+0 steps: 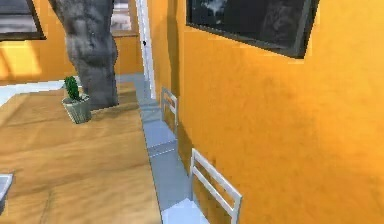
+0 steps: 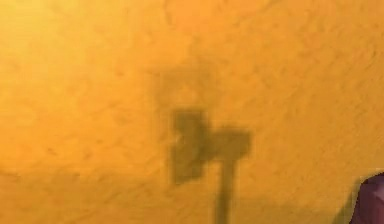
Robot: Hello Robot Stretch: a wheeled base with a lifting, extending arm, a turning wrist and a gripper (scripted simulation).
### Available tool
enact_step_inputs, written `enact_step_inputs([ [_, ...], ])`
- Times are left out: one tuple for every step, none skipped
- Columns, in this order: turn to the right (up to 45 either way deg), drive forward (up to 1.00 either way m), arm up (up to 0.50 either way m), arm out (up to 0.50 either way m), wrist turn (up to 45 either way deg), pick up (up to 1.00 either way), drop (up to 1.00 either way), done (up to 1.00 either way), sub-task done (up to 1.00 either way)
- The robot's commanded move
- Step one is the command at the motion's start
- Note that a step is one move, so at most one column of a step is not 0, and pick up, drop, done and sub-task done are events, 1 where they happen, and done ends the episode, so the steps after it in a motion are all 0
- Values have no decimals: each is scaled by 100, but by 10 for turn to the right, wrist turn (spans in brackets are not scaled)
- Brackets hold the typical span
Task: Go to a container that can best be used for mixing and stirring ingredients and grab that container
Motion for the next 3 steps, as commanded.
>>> enact_step_inputs([
  [-450, 0, 0, 0, 0, 0, 0, 0, 0],
  [-450, 0, 0, 0, 0, 0, 0, 0, 0],
  [-450, 0, 0, 0, 0, 0, 0, 0, 0],
])
